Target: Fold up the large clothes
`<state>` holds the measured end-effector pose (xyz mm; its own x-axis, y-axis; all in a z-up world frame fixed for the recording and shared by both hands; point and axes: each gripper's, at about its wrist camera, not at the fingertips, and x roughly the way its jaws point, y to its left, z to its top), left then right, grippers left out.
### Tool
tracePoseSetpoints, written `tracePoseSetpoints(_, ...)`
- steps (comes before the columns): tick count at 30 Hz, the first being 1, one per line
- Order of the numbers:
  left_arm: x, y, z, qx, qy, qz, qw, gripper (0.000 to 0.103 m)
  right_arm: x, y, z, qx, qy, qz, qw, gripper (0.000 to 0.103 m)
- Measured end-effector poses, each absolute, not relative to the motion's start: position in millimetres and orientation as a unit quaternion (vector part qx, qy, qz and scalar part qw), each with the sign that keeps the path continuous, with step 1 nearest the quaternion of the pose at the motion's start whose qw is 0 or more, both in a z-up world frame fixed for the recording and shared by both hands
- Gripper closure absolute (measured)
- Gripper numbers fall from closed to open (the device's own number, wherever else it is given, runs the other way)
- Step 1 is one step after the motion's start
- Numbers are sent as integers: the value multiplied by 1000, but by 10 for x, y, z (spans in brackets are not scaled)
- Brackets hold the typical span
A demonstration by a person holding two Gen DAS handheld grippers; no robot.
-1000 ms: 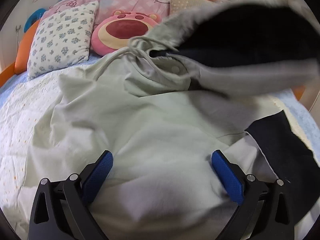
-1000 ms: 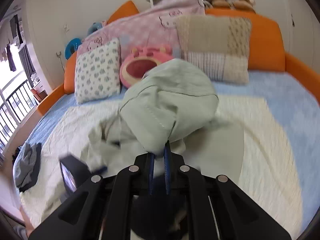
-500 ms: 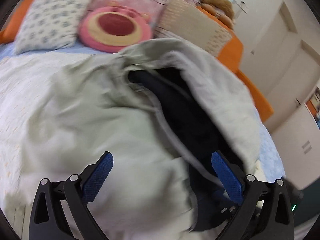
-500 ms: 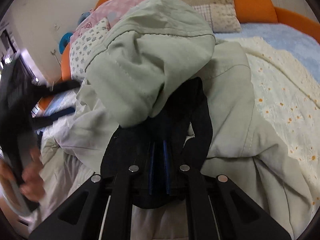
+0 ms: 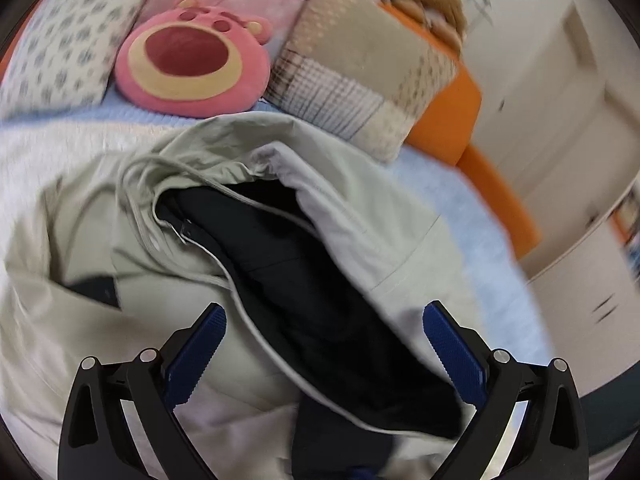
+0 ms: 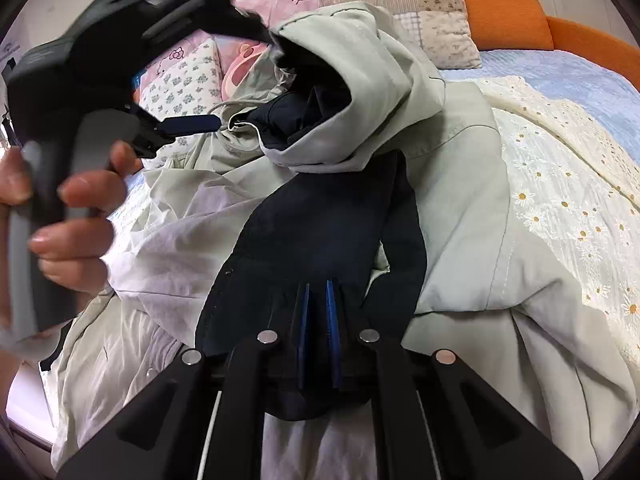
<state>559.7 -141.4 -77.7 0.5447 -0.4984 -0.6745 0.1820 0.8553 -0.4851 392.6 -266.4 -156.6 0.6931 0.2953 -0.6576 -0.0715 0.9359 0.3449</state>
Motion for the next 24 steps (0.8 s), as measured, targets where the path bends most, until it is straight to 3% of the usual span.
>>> tracePoseSetpoints(4,5604,-1386,-727,-206,420,-212,858,3,3924,-2672,-1573,149,378,102,908,94)
tracePoseSetpoints(11,5995,-1844,-901,-173,487,-244,821,5,3915,-2638,-1582,138,377,97,911,94)
tracePoseSetpoints(12,6010,-1842,-894,-173,477,-230,830,10,3912,-2633,-1580,136,377,97,911,94)
tracePoseSetpoints(14,5959,-1789,-824,-165,457,-206,849,66,3913,-2629,-1582,137,377,97,911,94)
tracePoseSetpoints(17,5804,-1665,-679,-152,430,-212,864,74,3915,-2637,-1590,141,378,100,910,94)
tracePoseSetpoints(21,5440,-1441,-343,-87,371,-196,903,76,3904,-2632,-1574,137,379,98,910,94)
tracePoseSetpoints(24,5084,-1085,-161,-102,353,-190,910,77,3872,-2643,-1517,139,379,98,910,93)
